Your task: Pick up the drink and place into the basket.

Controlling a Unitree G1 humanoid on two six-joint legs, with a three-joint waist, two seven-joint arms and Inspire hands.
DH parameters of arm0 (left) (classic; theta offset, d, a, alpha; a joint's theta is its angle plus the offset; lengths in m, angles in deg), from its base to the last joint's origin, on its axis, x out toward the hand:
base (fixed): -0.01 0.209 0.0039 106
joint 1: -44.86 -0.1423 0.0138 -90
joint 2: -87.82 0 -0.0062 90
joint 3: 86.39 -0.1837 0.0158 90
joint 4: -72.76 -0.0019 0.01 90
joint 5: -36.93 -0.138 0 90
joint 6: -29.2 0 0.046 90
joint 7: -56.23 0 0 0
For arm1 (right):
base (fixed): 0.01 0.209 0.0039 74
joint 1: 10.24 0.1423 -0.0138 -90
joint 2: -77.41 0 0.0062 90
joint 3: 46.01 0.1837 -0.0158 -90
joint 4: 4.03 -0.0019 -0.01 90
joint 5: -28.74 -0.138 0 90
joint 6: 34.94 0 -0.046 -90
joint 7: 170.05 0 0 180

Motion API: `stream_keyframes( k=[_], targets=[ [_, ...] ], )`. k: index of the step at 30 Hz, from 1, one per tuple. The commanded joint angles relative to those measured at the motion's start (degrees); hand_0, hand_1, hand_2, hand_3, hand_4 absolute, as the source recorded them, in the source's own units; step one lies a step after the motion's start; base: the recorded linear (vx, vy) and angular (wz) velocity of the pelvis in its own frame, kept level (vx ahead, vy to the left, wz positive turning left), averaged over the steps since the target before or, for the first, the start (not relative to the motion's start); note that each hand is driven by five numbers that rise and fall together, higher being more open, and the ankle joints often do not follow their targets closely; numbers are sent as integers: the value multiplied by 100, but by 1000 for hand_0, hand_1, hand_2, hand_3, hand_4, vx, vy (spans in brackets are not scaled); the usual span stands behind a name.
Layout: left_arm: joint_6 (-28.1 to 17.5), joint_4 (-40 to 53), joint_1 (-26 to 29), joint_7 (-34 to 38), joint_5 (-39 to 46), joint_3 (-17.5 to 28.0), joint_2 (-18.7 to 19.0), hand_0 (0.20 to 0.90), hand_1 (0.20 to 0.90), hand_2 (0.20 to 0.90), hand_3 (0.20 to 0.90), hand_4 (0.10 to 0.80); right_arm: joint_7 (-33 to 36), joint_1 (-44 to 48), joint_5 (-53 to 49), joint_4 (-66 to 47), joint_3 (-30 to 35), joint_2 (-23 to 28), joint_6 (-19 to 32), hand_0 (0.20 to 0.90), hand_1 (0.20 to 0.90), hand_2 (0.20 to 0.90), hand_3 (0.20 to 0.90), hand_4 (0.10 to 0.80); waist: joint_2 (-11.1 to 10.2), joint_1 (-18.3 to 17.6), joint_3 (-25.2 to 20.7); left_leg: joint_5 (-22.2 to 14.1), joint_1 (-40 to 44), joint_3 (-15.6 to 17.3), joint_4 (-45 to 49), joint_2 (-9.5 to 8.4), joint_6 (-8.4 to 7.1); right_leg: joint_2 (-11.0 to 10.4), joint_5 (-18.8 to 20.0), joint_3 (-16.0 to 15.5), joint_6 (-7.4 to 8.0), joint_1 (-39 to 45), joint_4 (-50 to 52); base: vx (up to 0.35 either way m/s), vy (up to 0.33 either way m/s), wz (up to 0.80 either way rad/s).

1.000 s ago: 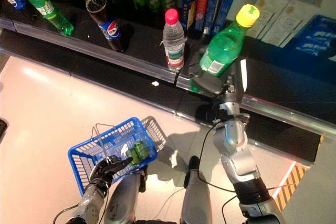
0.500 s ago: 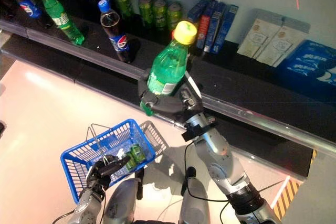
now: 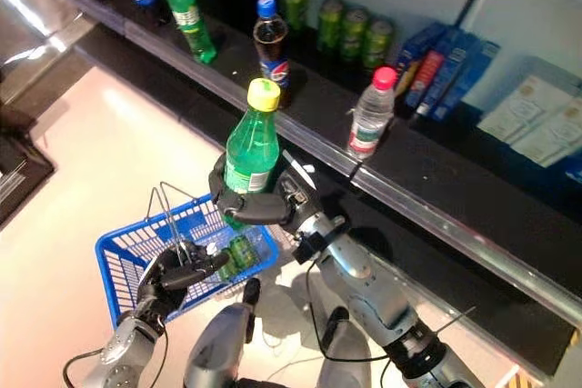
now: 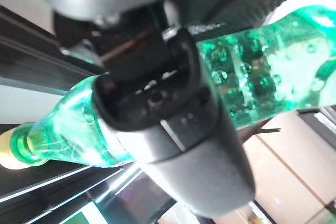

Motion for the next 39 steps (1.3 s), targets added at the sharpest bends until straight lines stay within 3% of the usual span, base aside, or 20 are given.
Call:
stream_keyframes(
  k=[1, 10, 20, 27, 31, 33, 39],
  targets=[
    [-731, 1821, 113, -1124, 194, 100, 484, 300, 300, 300, 200, 100, 76, 966, 168, -282, -34, -527, 723, 300, 300, 300, 200, 100, 93, 169, -1063, 349, -269, -329, 537, -68, 82, 74, 415, -238, -266, 752, -896, -28, 81, 38],
    [-601, 2638, 430, -2398, 1079, 119, 1041, 300, 300, 300, 200, 100, 498, 1170, 612, 1202, -469, -677, 835, 300, 300, 300, 200, 100, 192, 575, -999, 345, -430, -698, 627, -288, 65, -160, 452, -672, -158, 834, -867, 20, 29, 30],
    [-467, 3120, 525, -3524, 1914, 252, 1109, 300, 300, 300, 200, 100, 967, 1037, 737, 2427, -583, -1247, 957, 300, 300, 300, 200, 100, 109, 955, -822, 167, -573, -918, 693, -434, 53, -220, 488, -1002, -67, 917, -892, 11, -52, 20],
    [-316, 3202, 596, -4057, 1801, 151, 1039, 300, 300, 300, 200, 100, 1003, 1034, 633, 3140, -787, -1787, 984, 300, 300, 300, 200, 100, 106, 1129, -693, 80, -633, -1031, 670, -486, 54, -191, 534, -1108, -48, 955, -963, -8, -55, 13],
    [-343, 3213, 659, -4120, 1799, 120, 1041, 300, 300, 300, 200, 100, 1067, 1075, 1105, 3606, -929, -1922, 615, 300, 300, 300, 200, 100, 130, 1180, -655, 24, -679, -1033, 645, -505, 48, -208, 537, -1123, -25, 929, -963, -12, -13, 4],
    [-290, 3195, 735, -4115, 1699, 123, 1058, 300, 300, 300, 200, 100, 1152, 1166, 2578, 4017, -1308, -1791, 47, 300, 300, 300, 200, 100, 89, 1237, -605, -43, -726, -1050, 620, -497, 33, -223, 568, -1139, 11, 910, -1004, -14, -70, 2],
    [-191, 3180, 847, -4132, 1547, 131, 1053, 300, 300, 300, 200, 100, 939, 1463, 3687, 4596, -1718, -1629, -470, 300, 300, 300, 200, 100, 49, 1355, -551, -46, -775, -1117, 604, -493, 41, -172, 565, -1153, 3, 944, -1054, 5, -53, 2]
  ],
)
